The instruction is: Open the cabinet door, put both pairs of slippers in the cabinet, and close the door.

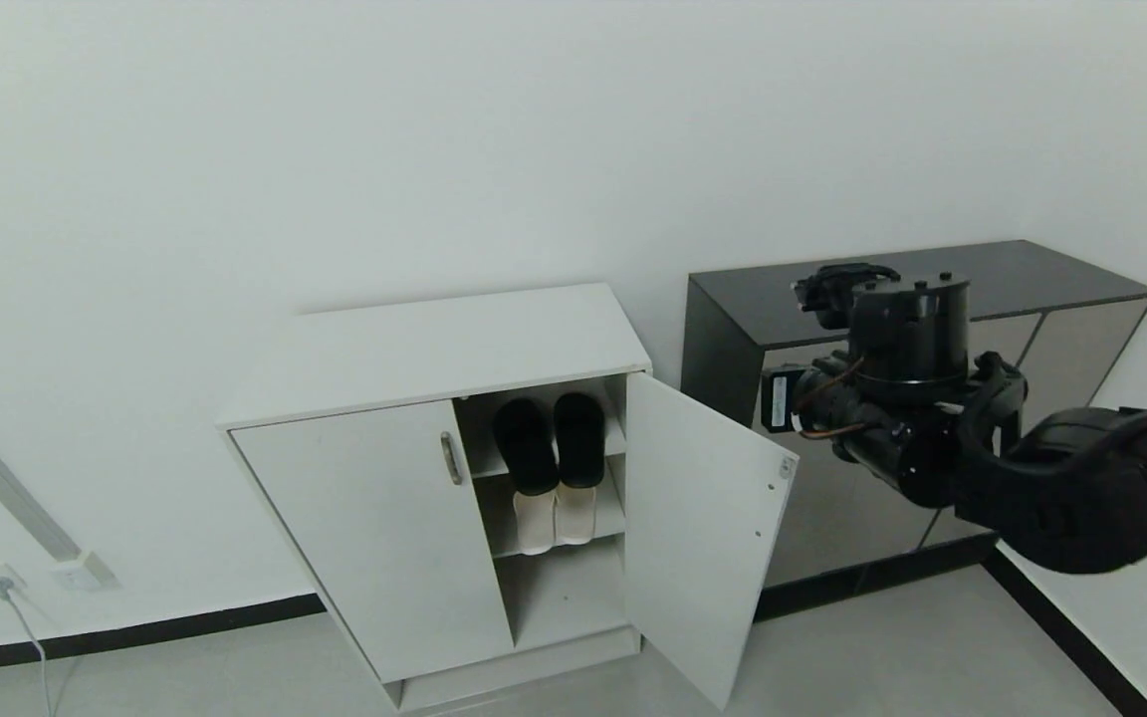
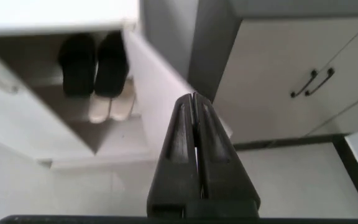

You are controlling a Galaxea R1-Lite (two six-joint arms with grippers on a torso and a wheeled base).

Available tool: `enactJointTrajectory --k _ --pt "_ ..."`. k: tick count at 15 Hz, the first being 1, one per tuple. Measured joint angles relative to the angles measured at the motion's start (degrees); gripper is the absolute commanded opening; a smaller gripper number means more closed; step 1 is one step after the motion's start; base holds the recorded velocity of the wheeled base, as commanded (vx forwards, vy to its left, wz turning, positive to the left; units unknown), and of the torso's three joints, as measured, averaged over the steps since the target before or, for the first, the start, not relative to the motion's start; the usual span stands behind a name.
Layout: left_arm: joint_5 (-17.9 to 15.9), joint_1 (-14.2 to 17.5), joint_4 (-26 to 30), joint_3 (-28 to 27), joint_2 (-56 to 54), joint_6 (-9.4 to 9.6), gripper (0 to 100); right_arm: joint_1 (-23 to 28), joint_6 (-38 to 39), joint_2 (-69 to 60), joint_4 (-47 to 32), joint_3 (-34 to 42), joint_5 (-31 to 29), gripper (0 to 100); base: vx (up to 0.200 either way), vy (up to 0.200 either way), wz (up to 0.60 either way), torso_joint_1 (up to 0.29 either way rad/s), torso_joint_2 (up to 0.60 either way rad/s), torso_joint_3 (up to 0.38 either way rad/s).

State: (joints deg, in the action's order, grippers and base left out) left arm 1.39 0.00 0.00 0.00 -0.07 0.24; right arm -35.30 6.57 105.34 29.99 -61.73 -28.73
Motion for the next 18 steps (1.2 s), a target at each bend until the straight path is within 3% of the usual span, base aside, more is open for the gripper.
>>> enactJointTrajectory --k 7,18 --pt "0.0 0.0 0.0 0.0 0.0 0.0 0 8.6 2.7 12.5 -2.9 -13.6 4.8 0 0.0 0.0 0.0 0.0 0.0 0.0" --pt "0.0 0.0 0.0 0.0 0.0 0.0 0 11.6 3.9 23.3 -2.9 -18.3 6.8 0 0.0 0.0 0.0 0.0 0.0 0.0"
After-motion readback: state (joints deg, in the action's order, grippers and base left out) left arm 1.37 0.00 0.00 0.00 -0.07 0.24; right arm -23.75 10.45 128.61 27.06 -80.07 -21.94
